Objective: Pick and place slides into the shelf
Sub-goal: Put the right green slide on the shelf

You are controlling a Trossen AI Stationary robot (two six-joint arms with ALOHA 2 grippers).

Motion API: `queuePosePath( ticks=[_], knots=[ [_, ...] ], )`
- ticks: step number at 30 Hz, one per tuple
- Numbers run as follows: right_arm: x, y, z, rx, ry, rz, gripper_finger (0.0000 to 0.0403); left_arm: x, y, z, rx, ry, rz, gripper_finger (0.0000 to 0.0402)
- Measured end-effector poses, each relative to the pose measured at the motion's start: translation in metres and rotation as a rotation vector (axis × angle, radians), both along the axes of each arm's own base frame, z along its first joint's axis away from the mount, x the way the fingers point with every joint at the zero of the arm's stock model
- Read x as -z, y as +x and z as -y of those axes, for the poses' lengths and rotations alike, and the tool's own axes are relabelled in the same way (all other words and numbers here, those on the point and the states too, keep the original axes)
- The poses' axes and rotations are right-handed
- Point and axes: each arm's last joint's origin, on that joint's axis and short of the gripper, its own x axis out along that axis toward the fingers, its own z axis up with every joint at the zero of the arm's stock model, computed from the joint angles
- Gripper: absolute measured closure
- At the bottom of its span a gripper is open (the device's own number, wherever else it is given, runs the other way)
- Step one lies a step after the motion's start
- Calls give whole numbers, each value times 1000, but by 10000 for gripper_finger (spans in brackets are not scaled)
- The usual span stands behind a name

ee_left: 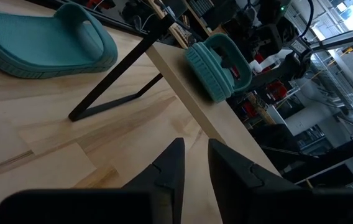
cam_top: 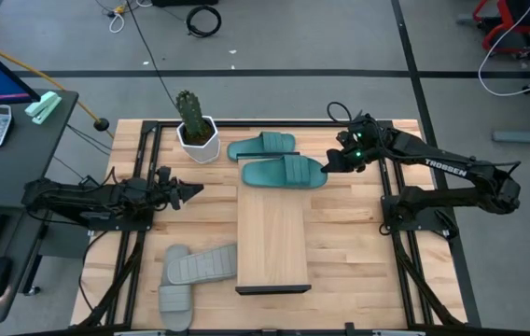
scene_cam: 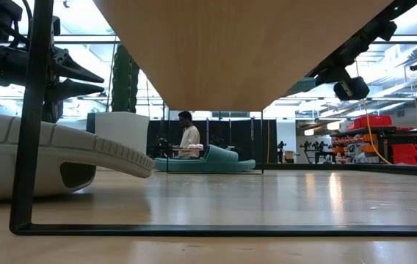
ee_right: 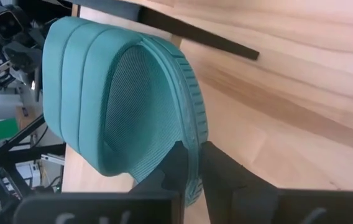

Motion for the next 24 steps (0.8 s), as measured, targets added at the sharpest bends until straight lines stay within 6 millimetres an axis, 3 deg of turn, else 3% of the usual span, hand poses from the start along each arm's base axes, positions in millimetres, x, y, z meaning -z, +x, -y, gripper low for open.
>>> queuePosePath(
  ticks=[13, 24],
  knots=[
    [0, 0, 0, -5, 9, 5, 357, 1, 0, 0, 0, 1, -8, 320],
    [-1, 0, 1, 10, 1, 7, 284, 1, 0, 0, 0, 1, -9, 320]
  ],
)
